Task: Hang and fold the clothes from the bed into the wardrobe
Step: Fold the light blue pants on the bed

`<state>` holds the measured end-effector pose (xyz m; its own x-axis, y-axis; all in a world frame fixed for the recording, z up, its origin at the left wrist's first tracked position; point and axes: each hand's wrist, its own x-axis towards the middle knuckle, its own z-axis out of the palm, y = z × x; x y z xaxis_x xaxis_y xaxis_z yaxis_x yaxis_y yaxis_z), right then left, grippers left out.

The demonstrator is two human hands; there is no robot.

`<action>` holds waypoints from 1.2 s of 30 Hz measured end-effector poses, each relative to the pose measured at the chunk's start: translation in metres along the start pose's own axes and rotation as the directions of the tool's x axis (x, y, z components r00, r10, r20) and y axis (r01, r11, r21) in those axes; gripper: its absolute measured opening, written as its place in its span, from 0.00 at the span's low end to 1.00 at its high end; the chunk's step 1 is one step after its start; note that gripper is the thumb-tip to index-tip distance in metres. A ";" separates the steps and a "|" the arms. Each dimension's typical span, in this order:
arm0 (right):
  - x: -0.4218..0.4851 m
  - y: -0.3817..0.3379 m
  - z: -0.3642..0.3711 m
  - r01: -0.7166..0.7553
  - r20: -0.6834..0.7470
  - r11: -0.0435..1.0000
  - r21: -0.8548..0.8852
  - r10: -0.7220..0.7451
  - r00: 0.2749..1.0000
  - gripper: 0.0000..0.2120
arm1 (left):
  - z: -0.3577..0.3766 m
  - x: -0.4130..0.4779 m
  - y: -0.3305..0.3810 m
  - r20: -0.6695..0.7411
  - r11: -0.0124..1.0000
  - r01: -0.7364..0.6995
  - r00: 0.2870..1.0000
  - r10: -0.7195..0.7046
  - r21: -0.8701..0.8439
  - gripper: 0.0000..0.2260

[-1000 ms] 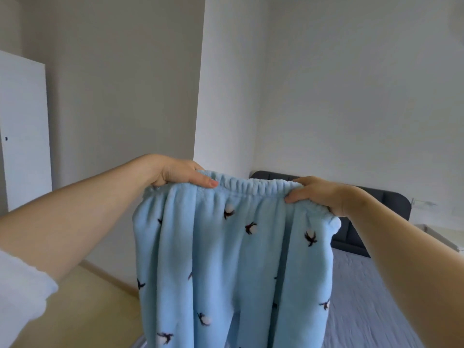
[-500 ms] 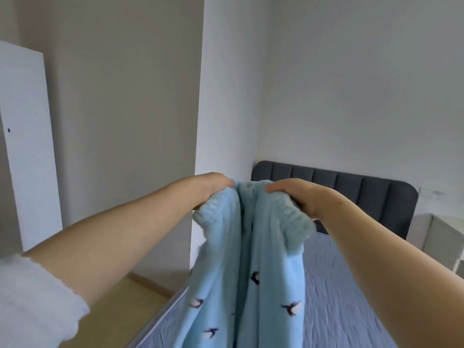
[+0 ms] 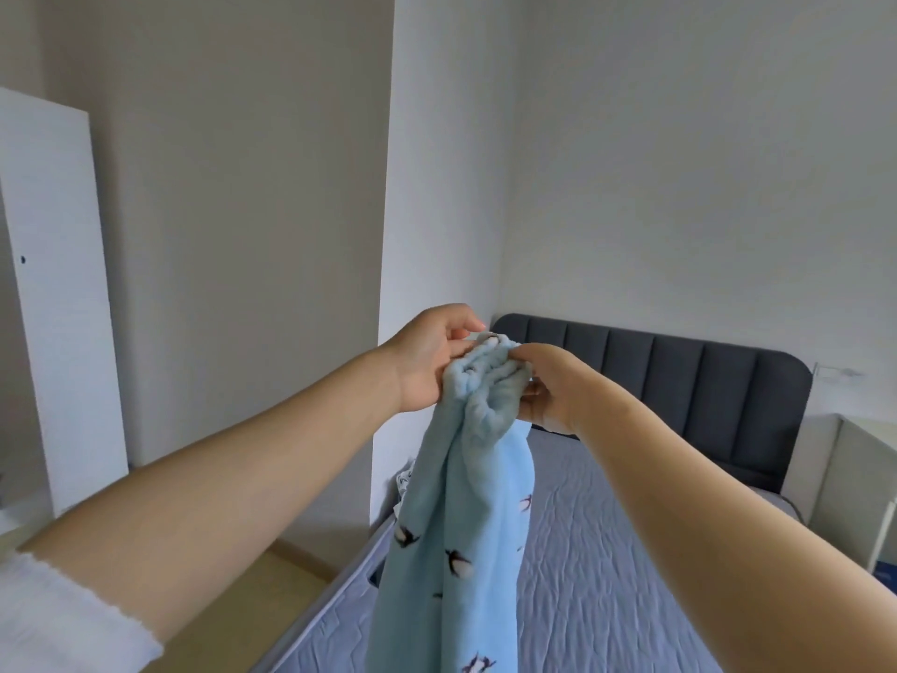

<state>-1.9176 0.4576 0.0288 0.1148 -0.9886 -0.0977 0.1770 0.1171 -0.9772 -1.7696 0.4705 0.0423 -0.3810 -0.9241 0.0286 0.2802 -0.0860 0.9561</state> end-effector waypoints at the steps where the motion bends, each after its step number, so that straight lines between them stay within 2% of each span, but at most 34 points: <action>1: 0.000 0.001 0.000 0.000 -0.015 1.000 0.021 0.001 1.000 0.08 | 0.002 -0.004 -0.002 0.066 0.995 -0.035 0.997 0.029 0.090 0.03; 2: -0.001 0.001 0.000 -0.002 -0.028 1.000 0.030 0.003 1.000 0.09 | 0.004 -0.008 -0.004 0.114 0.974 -0.073 0.992 0.049 0.215 0.07; 4: -0.002 0.002 0.001 -0.005 -0.028 1.000 0.029 0.006 1.000 0.09 | 0.004 -0.011 -0.011 0.112 0.848 -0.143 0.989 0.099 0.510 0.33; 5: -0.002 0.002 0.000 0.000 -0.020 0.999 0.033 0.001 1.000 0.10 | 0.003 -0.010 -0.015 0.105 0.723 -0.175 0.984 0.142 0.669 0.44; 6: -0.003 0.003 0.001 0.006 -0.009 0.999 0.041 -0.006 1.000 0.10 | 0.004 -0.011 -0.020 0.123 0.559 -0.219 0.971 0.204 0.800 0.50; 7: -0.004 0.004 0.003 0.016 0.006 0.999 0.040 -0.016 1.000 0.10 | 0.003 -0.011 -0.025 0.150 0.398 -0.253 0.950 0.272 0.882 0.50; 8: -0.005 0.006 0.004 0.030 0.016 0.999 0.030 -0.031 0.999 0.11 | 0.001 -0.011 -0.029 0.163 0.284 -0.267 0.926 0.341 0.921 0.48; 9: -0.005 0.007 0.004 0.053 0.018 0.999 0.009 -0.053 0.998 0.12 | -0.002 -0.011 -0.030 0.160 0.230 -0.272 0.897 0.412 0.934 0.44; 11: -0.004 0.012 0.005 0.118 0.031 0.988 -0.095 -0.116 0.993 0.16 | -0.011 -0.013 -0.027 0.107 0.265 -0.274 0.853 0.510 0.924 0.35; 12: -0.003 0.013 0.004 0.188 0.035 0.951 -0.244 -0.185 0.982 0.18 | -0.018 -0.013 -0.025 0.085 0.307 -0.282 0.845 0.527 0.909 0.32; 13: -0.002 0.013 0.002 0.273 0.056 0.835 -0.478 -0.281 0.958 0.19 | -0.024 -0.014 -0.022 0.076 0.337 -0.288 0.850 0.522 0.896 0.30; 14: -0.002 0.014 0.001 0.333 0.117 0.656 -0.677 -0.351 0.929 0.21 | -0.030 -0.015 -0.019 0.079 0.361 -0.289 0.863 0.499 0.887 0.28; 15: -0.003 0.014 0.001 0.364 0.179 0.507 -0.782 -0.376 0.909 0.23 | -0.036 -0.017 -0.014 0.090 0.382 -0.294 0.878 0.470 0.876 0.27; 16: -0.005 0.014 0.002 0.372 0.215 0.436 -0.820 -0.369 0.904 0.23 | -0.041 -0.018 -0.010 0.101 0.403 -0.301 0.889 0.447 0.864 0.25; 17: -0.007 0.013 0.002 0.380 0.229 0.422 -0.823 -0.366 0.902 0.21 | -0.045 -0.019 -0.005 0.105 0.425 -0.306 0.895 0.434 0.852 0.24; 18: -0.009 0.012 0.002 0.395 0.235 0.407 -0.824 -0.388 0.891 0.18 | -0.048 -0.020 0.000 0.102 0.444 -0.311 0.895 0.434 0.840 0.23; 20: -0.009 0.008 0.002 0.418 0.258 0.307 -0.855 -0.448 0.856 0.09 | -0.052 -0.022 0.010 0.089 0.481 -0.327 0.887 0.453 0.813 0.23; 22: -0.008 0.005 0.000 0.392 0.305 0.137 -0.910 -0.422 0.854 0.15 | -0.053 -0.022 0.019 0.078 0.502 -0.332 0.884 0.461 0.798 0.22; 23: -0.006 0.004 -0.001 0.364 0.320 0.043 -0.931 -0.389 0.864 0.17 | -0.054 -0.023 0.024 0.075 0.499 -0.327 0.885 0.460 0.802 0.21; 25: -0.004 0.000 -0.003 0.309 0.331 -0.118 -0.944 -0.351 0.876 0.13 | -0.055 -0.024 0.033 0.075 0.470 -0.304 0.892 0.445 0.828 0.20; 26: -0.002 -0.004 -0.006 0.286 0.329 -0.172 -0.943 -0.342 0.880 0.12 | -0.056 -0.024 0.036 0.075 0.447 -0.286 0.898 0.434 0.848 0.19; 28: -0.002 -0.014 -0.009 0.259 0.347 -0.265 -0.929 -0.378 0.858 0.19 | -0.061 -0.025 0.041 0.060 0.356 -0.221 0.910 0.410 0.908 0.18; 29: -0.004 -0.020 -0.008 0.269 0.373 -0.283 -0.920 -0.432 0.821 0.21 | -0.063 -0.024 0.044 0.042 0.281 -0.167 0.915 0.402 0.945 0.18; 31: -0.012 -0.030 -0.001 0.382 0.455 -0.250 -0.890 -0.545 0.705 0.20 | -0.069 -0.023 0.048 0.014 0.109 -0.063 0.916 0.401 0.992 0.17; 33: -0.025 -0.035 0.012 0.595 0.586 -0.209 -0.776 -0.587 0.558 0.12 | -0.072 -0.020 0.053 0.007 -0.009 -0.003 0.906 0.423 1.000 0.17; 34: -0.032 -0.037 0.021 0.695 0.641 -0.162 -0.700 -0.571 0.512 0.06 | -0.072 -0.019 0.056 0.000 -0.036 0.017 0.897 0.442 0.999 0.16; 35: -0.037 -0.037 0.030 0.758 0.677 -0.098 -0.645 -0.532 0.508 0.09 | -0.072 -0.018 0.060 -0.008 -0.053 0.037 0.885 0.465 0.998 0.15; 36: -0.043 -0.038 0.037 0.771 0.679 -0.020 -0.637 -0.488 0.548 0.16 | -0.071 -0.018 0.063 -0.011 -0.065 0.049 0.872 0.489 0.997 0.14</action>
<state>-1.8929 0.4990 0.0773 0.6406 -0.5348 0.5510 -0.5375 -0.8248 -0.1755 -1.6822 0.4548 0.0812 -0.1854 -0.8521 0.4895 -0.9153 0.3310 0.2295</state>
